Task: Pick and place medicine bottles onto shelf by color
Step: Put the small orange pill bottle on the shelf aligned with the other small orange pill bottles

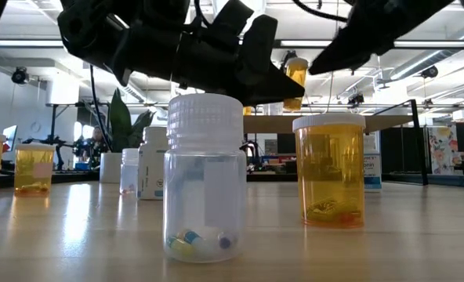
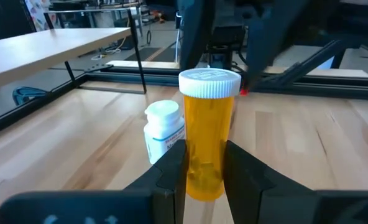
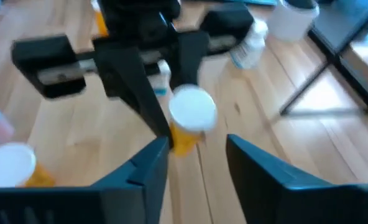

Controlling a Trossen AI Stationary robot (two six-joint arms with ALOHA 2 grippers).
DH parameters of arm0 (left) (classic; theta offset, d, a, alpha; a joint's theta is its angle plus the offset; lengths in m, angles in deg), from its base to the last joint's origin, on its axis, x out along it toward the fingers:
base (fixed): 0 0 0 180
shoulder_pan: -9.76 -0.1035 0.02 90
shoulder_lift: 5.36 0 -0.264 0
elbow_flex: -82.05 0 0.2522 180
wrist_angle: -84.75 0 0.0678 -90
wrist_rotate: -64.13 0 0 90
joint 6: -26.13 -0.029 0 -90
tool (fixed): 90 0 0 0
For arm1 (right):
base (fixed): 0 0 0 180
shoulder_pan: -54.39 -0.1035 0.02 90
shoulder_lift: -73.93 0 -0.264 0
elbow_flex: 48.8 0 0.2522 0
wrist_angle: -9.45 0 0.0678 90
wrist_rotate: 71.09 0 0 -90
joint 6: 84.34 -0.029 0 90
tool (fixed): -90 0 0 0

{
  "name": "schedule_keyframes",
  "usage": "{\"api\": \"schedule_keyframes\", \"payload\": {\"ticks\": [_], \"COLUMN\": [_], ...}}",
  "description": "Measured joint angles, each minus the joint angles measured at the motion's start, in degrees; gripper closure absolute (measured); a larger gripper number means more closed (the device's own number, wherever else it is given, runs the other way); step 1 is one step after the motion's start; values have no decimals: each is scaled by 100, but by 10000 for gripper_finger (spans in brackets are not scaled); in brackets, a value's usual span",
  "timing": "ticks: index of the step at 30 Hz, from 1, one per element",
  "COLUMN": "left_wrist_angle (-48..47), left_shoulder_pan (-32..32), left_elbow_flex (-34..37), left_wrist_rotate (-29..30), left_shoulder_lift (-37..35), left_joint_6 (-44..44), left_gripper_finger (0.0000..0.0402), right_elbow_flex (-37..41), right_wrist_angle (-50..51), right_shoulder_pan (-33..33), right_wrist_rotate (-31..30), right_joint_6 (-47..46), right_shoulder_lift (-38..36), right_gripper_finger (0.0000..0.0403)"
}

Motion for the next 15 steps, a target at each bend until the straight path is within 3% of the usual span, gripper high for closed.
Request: {"api": "schedule_keyframes", "payload": {"ticks": [7,15], "left_wrist_angle": [-9,-4], "left_shoulder_pan": [1,1], "left_elbow_flex": [2,2], "left_wrist_rotate": [-6,-19], "left_shoulder_lift": [2,4], "left_joint_6": [-4,-8], "left_gripper_finger": [338,338], "right_elbow_flex": [36,20], "right_wrist_angle": [-803,-803], "right_shoulder_pan": [16,53], "right_wrist_rotate": [-1,-3], "right_joint_6": [389,325], "right_shoulder_lift": [339,346], "right_gripper_finger": [221,273]}}
